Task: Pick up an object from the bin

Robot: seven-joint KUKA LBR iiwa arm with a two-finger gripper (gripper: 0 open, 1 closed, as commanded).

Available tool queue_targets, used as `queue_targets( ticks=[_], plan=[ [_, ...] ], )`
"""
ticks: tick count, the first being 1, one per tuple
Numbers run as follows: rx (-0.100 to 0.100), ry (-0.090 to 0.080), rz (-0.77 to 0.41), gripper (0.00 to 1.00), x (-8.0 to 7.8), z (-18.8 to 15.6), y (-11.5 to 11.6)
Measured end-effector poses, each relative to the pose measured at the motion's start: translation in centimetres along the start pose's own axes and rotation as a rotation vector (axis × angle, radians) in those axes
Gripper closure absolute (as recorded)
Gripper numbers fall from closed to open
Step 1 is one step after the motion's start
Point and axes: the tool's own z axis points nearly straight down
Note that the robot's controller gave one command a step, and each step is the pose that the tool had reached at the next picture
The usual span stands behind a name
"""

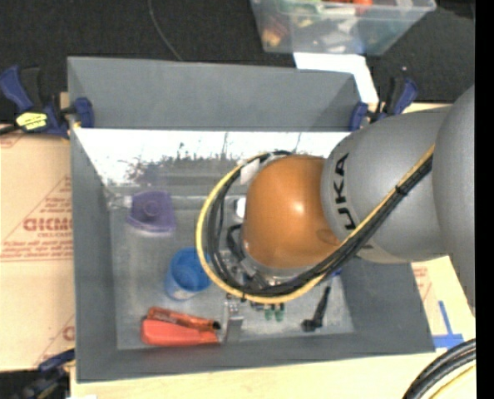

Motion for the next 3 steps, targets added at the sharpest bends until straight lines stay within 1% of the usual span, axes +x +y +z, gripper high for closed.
queue_targets(
  ticks=[1,2,3],
  plan=[
    [-0.002,-0.007,0.005,0.0,-0.2,-0.4,0.0],
    [-0.003,-0.029,-0.187,0.0,-1.0,8.3,4.2],
    [-0.002,-0.012,-0.138,0.0,-0.4,2.7,3.6]
  ],
)
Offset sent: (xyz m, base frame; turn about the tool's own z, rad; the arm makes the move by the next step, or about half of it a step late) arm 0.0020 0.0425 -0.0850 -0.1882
